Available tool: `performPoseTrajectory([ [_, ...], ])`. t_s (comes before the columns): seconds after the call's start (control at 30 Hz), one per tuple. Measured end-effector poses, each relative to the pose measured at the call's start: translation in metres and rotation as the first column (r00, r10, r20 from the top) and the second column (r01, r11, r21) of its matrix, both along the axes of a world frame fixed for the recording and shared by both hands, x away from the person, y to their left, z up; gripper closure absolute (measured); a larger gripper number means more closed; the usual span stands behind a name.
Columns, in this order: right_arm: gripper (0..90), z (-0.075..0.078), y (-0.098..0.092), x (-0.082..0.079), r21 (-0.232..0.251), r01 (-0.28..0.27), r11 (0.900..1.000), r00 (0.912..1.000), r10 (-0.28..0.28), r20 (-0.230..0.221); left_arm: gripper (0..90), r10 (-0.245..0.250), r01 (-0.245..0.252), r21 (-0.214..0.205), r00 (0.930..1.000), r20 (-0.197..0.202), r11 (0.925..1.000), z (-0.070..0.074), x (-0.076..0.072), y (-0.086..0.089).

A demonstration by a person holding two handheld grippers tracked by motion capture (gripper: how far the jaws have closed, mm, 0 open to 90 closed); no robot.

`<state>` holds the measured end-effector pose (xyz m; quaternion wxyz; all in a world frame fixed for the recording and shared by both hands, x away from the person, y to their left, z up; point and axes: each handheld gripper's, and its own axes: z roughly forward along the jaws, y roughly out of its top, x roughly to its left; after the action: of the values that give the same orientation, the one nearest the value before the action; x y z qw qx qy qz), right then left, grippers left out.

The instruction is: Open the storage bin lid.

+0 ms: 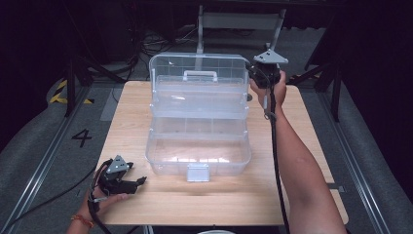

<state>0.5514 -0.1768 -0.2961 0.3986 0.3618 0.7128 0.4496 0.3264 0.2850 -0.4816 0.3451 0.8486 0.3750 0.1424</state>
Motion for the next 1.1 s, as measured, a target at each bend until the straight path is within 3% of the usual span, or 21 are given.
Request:
performPoseTrajectory([
  [0.5,85.0,-0.005,0.002,0.017,-0.024,0.003,0.9997,0.9996,-0.004,-0.029,23.4,0.000,0.000,-0.001,1.0000,0.000,1.0000,0.000,0.000,0.000],
  [1.1,84.3,-0.018,0.003,0.045,-0.020,0.007,0.9998,0.9940,-0.009,-0.109,23.4,-0.001,0.001,-0.003,1.0000,-0.002,1.0000,0.000,0.000,0.000],
])
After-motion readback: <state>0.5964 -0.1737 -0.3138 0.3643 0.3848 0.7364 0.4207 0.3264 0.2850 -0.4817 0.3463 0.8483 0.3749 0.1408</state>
